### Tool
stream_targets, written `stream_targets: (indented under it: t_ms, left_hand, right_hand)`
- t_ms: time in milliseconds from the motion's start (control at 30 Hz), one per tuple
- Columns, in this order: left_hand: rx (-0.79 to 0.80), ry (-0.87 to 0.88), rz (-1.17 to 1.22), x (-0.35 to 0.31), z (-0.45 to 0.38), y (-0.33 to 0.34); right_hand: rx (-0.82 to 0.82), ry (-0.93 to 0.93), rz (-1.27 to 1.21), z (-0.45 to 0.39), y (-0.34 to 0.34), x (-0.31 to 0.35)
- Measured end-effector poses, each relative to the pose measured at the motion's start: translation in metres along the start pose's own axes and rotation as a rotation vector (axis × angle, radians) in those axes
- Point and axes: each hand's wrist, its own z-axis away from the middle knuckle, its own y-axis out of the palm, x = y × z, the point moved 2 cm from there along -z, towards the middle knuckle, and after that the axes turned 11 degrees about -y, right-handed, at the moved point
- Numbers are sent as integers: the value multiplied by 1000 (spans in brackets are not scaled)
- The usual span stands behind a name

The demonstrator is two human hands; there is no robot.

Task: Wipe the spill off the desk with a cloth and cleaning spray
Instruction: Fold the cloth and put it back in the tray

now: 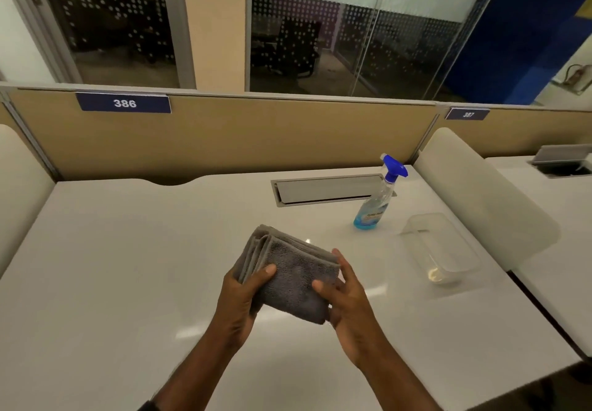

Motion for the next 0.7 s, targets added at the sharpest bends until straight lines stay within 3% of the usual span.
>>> stream_targets:
  t_ms: [300,700]
  left_hand:
    - [2,6,-229,17,-39,46]
    - [-66,-55,-499,83,-98,178]
  right_hand:
    - [-43,-171,269,-31,-81,43]
    - [-245,-176,472,-90,-239,98]
